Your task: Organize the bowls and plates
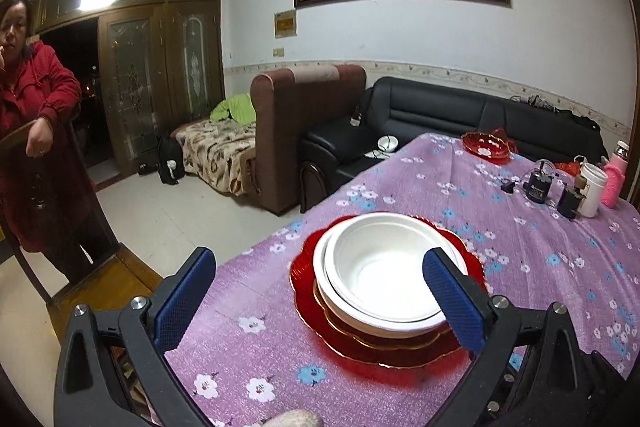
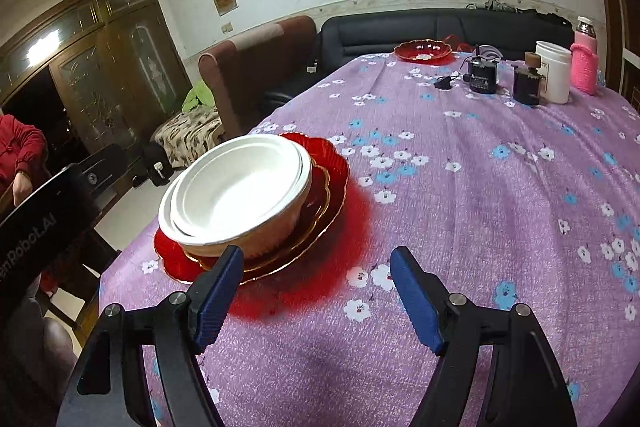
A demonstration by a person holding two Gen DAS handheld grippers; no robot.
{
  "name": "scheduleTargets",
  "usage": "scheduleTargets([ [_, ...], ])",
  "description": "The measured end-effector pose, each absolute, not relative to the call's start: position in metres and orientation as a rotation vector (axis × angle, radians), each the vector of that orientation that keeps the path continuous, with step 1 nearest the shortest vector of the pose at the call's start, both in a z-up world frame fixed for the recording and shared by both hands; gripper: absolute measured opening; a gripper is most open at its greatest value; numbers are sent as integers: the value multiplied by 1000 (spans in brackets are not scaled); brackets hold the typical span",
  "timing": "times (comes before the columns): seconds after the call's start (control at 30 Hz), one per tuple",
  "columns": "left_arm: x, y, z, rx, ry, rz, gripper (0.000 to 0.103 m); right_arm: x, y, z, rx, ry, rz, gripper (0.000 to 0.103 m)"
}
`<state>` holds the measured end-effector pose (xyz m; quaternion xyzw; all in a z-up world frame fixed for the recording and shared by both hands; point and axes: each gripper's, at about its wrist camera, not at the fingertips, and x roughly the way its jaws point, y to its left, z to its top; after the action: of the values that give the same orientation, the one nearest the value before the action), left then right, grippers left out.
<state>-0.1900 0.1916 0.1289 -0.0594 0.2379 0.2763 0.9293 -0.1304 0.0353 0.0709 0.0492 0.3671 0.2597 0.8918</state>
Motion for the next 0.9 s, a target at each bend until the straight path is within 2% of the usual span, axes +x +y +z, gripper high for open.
scheduleTargets([
  [0.9,-182,214,114,-161,582,582,103,-150,71,67,-19,746,643,82],
])
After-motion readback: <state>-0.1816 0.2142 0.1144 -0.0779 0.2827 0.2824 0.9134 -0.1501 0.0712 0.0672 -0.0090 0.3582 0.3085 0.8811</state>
